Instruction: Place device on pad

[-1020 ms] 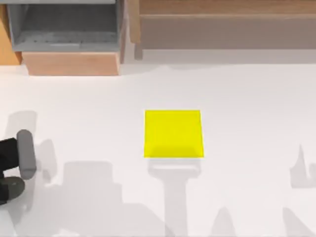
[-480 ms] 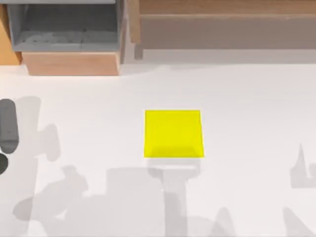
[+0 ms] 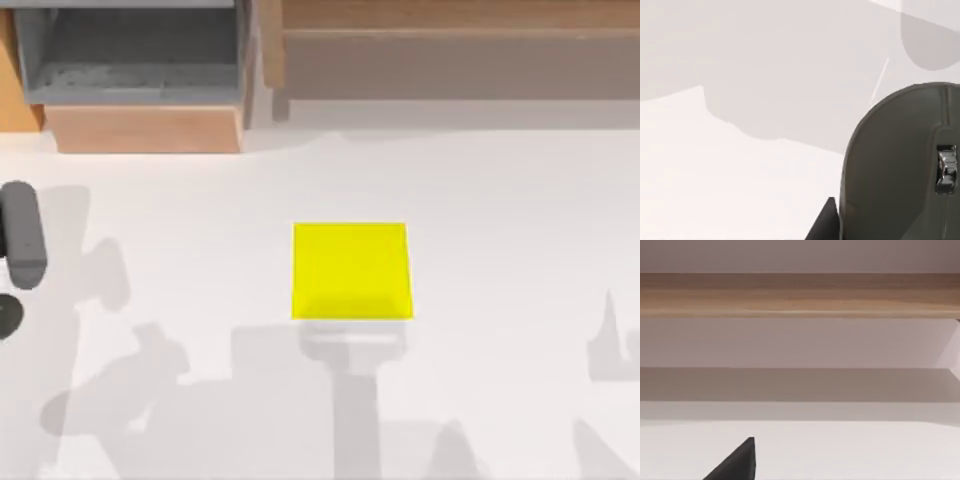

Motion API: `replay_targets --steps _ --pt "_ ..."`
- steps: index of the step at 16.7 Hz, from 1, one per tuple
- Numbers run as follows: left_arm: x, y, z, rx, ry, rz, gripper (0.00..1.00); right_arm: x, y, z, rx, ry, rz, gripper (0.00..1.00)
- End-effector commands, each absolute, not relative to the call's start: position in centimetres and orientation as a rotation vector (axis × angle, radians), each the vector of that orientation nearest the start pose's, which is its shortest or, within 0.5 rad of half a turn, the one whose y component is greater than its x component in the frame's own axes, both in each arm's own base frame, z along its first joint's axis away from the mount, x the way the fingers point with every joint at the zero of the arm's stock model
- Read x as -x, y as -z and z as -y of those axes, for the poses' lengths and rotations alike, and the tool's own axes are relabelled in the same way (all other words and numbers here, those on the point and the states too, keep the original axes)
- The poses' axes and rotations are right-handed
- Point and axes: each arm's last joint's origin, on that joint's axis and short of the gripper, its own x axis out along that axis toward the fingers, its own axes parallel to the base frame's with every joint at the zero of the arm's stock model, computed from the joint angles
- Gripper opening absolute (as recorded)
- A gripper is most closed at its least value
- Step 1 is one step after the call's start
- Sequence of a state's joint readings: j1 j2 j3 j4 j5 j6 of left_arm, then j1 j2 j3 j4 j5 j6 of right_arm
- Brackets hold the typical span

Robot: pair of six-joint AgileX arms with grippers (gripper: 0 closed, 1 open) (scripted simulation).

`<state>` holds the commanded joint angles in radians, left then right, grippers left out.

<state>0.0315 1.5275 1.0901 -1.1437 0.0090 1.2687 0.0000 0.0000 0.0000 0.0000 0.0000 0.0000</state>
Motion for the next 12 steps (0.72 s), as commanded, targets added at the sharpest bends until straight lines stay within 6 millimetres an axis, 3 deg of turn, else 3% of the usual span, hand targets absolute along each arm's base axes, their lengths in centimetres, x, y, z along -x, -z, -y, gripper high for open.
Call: replay_targets --steps 3,6,12 --pt "-28.9 -22.1 0.6 -0.872 0.907 -1.401 0.0 -10.6 -16.0 0.1 0.0 0.0 0.0 1.0" --pt "-32.4 -22.3 3.6 -0.763 0.805 -1.469 0.0 -10.6 -16.0 0.1 0.0 0.0 0.0 1.0" --pt "-38.2 -20.7 13.3 -0.479 0.494 -1.614 0.0 -10.6 -16.0 0.1 0.0 0.0 0.0 1.0"
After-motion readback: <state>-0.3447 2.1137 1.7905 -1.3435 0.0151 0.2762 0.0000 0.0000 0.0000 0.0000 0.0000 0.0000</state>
